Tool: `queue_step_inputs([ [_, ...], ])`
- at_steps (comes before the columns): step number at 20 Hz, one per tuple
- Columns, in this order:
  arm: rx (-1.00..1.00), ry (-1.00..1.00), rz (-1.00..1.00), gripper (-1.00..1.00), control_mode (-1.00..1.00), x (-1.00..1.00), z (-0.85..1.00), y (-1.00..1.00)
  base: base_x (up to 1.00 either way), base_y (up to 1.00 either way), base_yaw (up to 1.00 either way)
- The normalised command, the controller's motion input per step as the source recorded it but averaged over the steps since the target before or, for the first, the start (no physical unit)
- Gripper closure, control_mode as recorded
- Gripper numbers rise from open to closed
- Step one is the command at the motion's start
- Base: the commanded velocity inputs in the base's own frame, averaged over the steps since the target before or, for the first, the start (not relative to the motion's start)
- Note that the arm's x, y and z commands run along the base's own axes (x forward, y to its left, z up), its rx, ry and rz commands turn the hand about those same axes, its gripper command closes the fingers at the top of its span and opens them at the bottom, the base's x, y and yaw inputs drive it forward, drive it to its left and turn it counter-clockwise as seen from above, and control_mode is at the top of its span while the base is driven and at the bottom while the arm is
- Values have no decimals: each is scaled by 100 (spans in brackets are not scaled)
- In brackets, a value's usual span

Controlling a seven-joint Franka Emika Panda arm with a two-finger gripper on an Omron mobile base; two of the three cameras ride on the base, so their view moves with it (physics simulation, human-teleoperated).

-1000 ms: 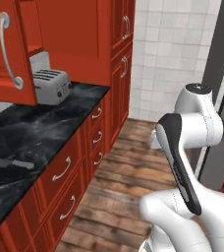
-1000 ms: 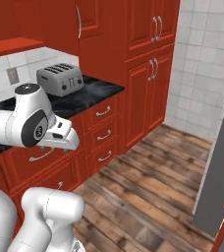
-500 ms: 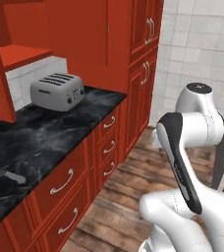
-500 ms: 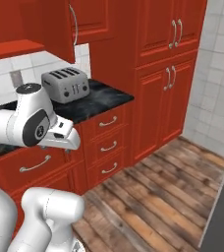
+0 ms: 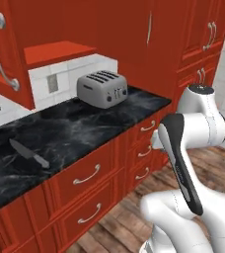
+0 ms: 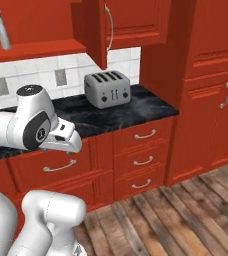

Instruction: Move the cutting board and knife to the sink. Then move spray from the cabinet to the counter.

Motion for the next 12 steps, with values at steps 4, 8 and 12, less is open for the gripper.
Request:
queue_step_inputs([
  [4, 0, 0, 0, -100, 100, 0, 0, 0, 37, -27, 53],
  [8, 0, 0, 0, -100, 100, 0, 0, 0, 35, -20, 52],
  [12, 0, 0, 0, -100, 100, 0, 0, 0, 22, -13, 50],
])
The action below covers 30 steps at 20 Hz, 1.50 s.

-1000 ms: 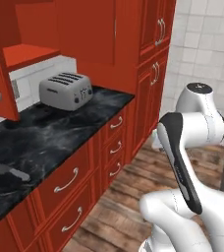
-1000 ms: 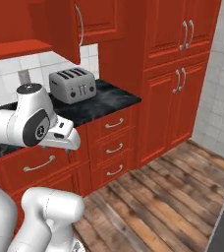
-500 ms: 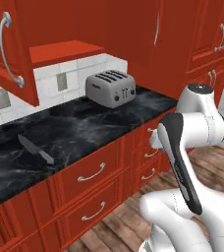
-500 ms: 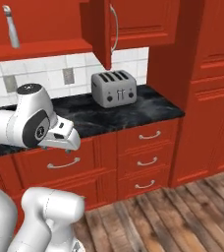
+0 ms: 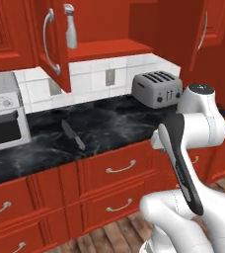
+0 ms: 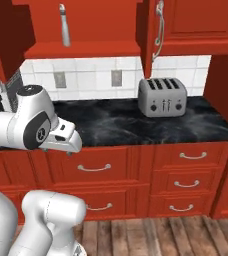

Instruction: Move the cutting board and knife to the sink. Then move spray from the cabinet to the counter.

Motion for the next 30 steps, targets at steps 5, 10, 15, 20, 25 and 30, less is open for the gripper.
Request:
queue_step_inputs([
  [5, 0, 0, 0, -100, 100, 0, 0, 0, 20, -3, 44],
  [10, 0, 0, 0, -100, 100, 0, 0, 0, 36, -5, 35],
  [15, 0, 0, 0, -100, 100, 0, 0, 0, 46, -30, 26],
  [20, 0, 0, 0, -100, 100, 0, 0, 0, 54, -40, 21],
  [25, 0, 0, 0, -100, 100, 0, 0, 0, 52, -37, 14],
  [30, 0, 0, 0, -100, 100, 0, 0, 0, 35, -12, 5],
])
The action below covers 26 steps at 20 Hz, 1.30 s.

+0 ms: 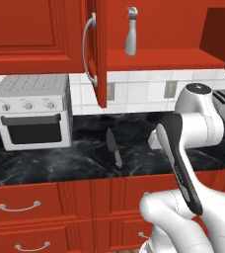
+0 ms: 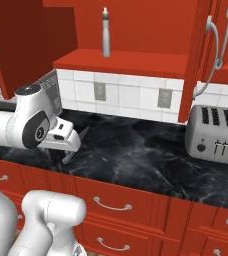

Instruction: Move the cutting board and knife to the sink. Then move spray from the cabinet to the counter.

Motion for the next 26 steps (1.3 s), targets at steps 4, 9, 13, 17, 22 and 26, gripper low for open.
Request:
queue_step_inputs([
  [4, 0, 0, 0, -100, 100, 0, 0, 0, 27, -1, -1],
  [9, 0, 0, 0, -100, 100, 0, 0, 0, 25, -3, -9],
  [13, 0, 0, 0, -100, 100, 0, 0, 0, 33, 0, -14],
  [17, 0, 0, 0, -100, 100, 0, 0, 0, 39, 0, -15],
  [22, 0, 0, 0, -100, 100, 0, 0, 0, 38, 5, -17],
  [26, 0, 0, 0, -100, 100, 0, 0, 0, 33, 18, -15],
])
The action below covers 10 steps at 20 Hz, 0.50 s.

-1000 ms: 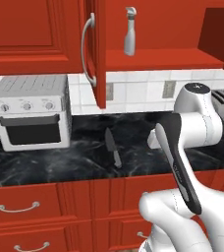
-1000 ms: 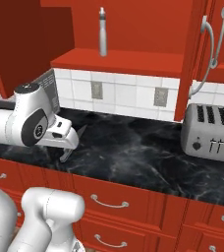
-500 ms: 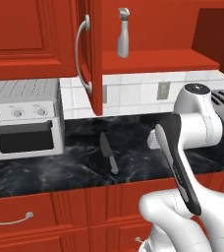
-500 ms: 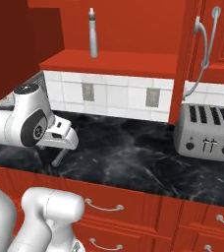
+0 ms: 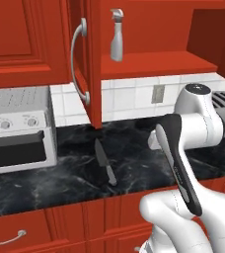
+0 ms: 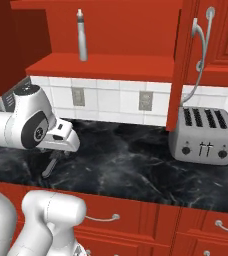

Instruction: Move the cutting board and knife to the sink. Then move spray from the cabinet to the counter.

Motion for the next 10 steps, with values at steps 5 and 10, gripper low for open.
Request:
queue_step_inputs([
  [5, 0, 0, 0, -100, 100, 0, 0, 0, 29, 33, -5],
  [10, 0, 0, 0, -100, 100, 0, 0, 0, 20, 42, -1],
])
